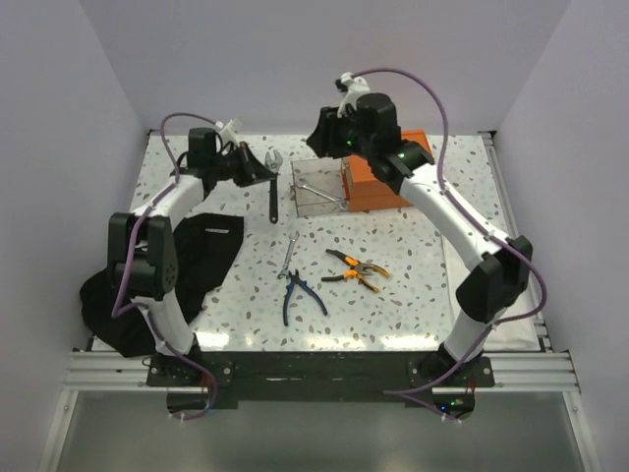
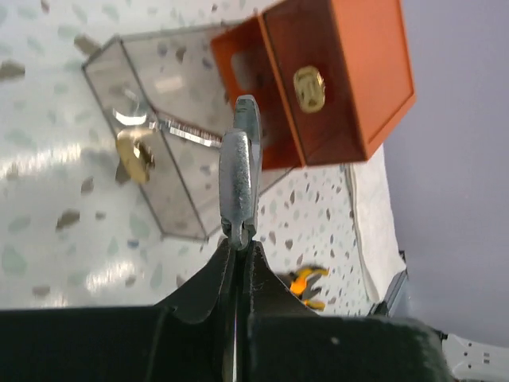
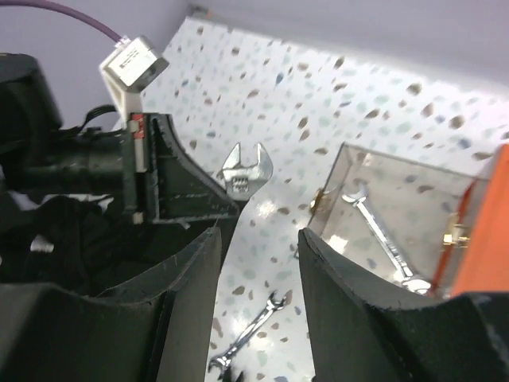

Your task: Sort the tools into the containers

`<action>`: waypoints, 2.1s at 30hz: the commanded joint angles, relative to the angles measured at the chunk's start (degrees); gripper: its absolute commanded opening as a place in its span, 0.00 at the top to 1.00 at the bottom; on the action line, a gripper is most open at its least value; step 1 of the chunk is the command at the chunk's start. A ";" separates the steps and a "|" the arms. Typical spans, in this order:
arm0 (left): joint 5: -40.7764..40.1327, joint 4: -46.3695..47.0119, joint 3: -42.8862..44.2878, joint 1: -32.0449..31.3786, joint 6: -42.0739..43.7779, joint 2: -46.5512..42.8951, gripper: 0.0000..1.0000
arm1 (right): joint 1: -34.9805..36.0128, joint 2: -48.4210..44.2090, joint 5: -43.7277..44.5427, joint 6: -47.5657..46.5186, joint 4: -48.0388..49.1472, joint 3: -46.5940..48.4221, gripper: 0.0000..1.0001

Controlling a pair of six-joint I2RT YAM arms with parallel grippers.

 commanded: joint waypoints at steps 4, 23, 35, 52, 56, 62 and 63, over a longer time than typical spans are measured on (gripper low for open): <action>5.05 21.07 14.28 -2.23 -20.13 14.96 1.00 | -2.12 -2.87 5.80 -5.60 -2.70 -8.34 0.52; -28.87 1.17 29.76 -11.29 -30.20 24.98 1.00 | -7.57 -8.93 7.38 -9.21 -2.97 -15.46 0.51; -34.33 -3.40 28.97 -17.26 -36.26 24.11 1.00 | -10.56 -13.33 6.59 -7.19 -2.00 -22.67 0.51; -30.39 -5.87 25.38 -15.43 -42.60 15.51 0.30 | -10.91 -10.79 0.36 -5.69 -2.53 -20.65 0.52; -27.92 -2.63 24.14 -13.75 -39.96 13.13 0.30 | -10.82 -9.47 -2.28 -5.87 -2.18 -20.21 0.53; -18.08 7.82 20.36 -10.86 -30.13 7.95 0.31 | -6.71 -6.92 -3.78 -17.36 -1.91 -21.35 0.76; -16.76 10.28 17.74 -9.11 -29.07 6.89 0.33 | -6.17 -6.39 -4.13 -18.86 -2.43 -21.26 0.86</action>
